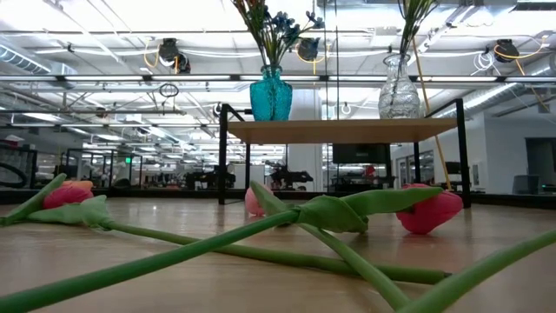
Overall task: Pick and place flowers into a vace then onto a shelf
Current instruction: Put the left yellow tulip into the transparent vase
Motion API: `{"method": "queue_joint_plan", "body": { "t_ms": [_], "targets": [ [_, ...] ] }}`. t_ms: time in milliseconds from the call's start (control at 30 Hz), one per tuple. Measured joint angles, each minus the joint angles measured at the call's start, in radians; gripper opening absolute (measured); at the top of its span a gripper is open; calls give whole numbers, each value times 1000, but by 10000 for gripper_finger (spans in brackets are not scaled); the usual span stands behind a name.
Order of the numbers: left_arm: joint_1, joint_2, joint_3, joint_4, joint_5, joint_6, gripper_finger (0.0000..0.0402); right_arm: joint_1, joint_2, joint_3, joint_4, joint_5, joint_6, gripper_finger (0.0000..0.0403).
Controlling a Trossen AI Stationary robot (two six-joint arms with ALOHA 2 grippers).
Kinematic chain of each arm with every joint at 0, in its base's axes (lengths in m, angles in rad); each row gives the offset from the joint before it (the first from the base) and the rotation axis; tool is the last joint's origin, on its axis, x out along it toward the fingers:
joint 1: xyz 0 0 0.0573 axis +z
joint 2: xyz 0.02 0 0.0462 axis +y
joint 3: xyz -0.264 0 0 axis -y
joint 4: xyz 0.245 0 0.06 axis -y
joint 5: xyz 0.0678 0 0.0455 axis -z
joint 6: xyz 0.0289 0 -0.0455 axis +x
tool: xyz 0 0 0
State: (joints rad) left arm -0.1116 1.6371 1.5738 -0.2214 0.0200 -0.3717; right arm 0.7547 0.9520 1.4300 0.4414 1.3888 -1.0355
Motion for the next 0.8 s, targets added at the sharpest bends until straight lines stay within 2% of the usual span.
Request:
{"method": "queue_joint_plan", "body": {
  "t_ms": [367,800],
  "targets": [
    [-1,0,0,0,0,0,159,-7,6,-16,-27,73,29,13],
    [-1,0,0,0,10,-4,159,-148,-2,-170,-27,81,81,13]
  ]
}}
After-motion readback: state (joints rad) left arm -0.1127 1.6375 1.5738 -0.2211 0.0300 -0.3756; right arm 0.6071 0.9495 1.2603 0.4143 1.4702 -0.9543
